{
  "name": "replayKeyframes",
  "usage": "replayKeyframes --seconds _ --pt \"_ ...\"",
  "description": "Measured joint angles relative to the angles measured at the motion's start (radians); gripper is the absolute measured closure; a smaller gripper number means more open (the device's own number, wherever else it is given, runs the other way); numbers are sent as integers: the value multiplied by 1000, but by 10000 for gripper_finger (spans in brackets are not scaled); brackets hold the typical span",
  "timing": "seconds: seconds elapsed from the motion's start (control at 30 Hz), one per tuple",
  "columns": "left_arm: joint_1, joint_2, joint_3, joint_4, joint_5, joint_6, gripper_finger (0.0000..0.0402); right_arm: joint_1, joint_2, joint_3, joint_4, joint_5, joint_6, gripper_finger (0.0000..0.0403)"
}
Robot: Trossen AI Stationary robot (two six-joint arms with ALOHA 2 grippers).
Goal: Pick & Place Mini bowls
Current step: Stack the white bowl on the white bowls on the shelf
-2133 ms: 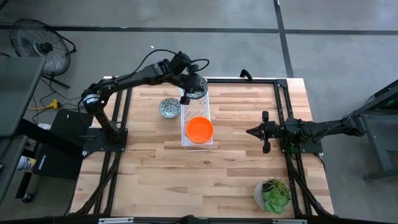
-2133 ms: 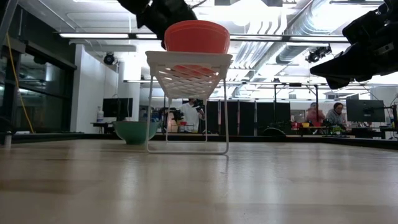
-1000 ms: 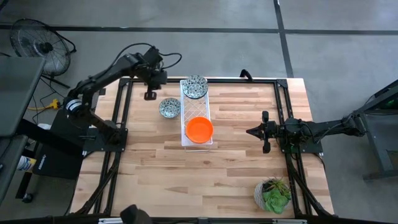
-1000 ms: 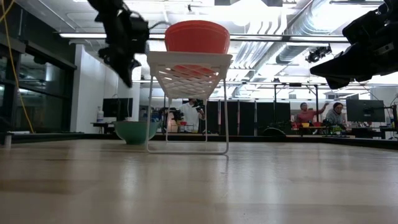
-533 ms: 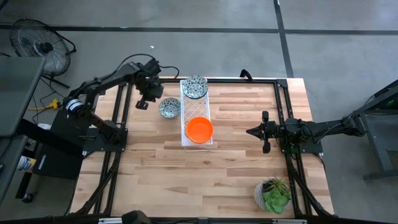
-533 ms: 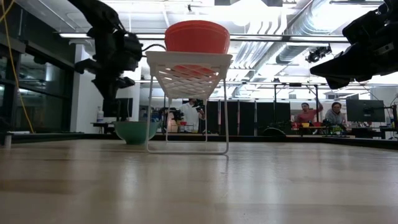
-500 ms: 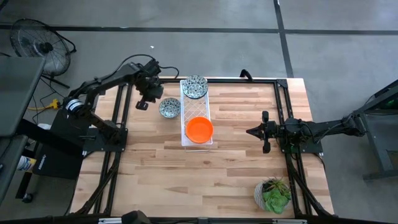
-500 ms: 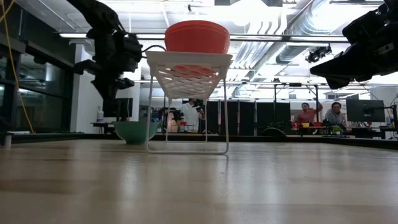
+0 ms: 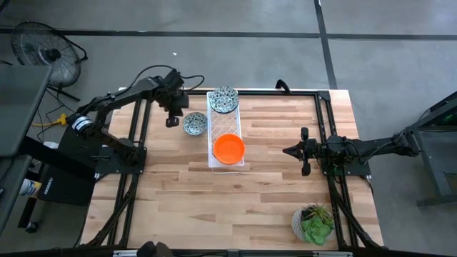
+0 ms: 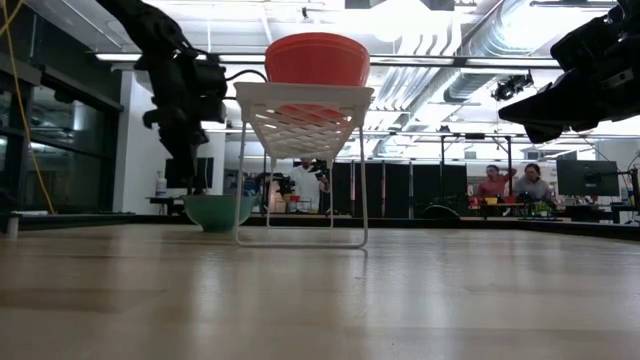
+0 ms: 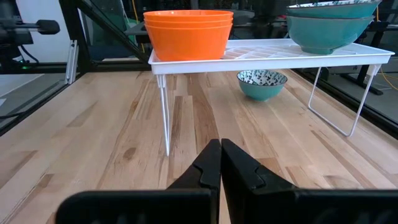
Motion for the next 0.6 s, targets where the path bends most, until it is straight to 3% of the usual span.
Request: replayKeyframes --seconds 0.17,0.33,0.6 --pt "0 0 0 32 -33 -111 402 0 0 0 0 0 0 402" --pt "0 0 0 27 -42 -122 393 0 0 0 0 0 0 402" --pt "0 2 0 28 -49 -172 299 0 0 0 0 0 0 402"
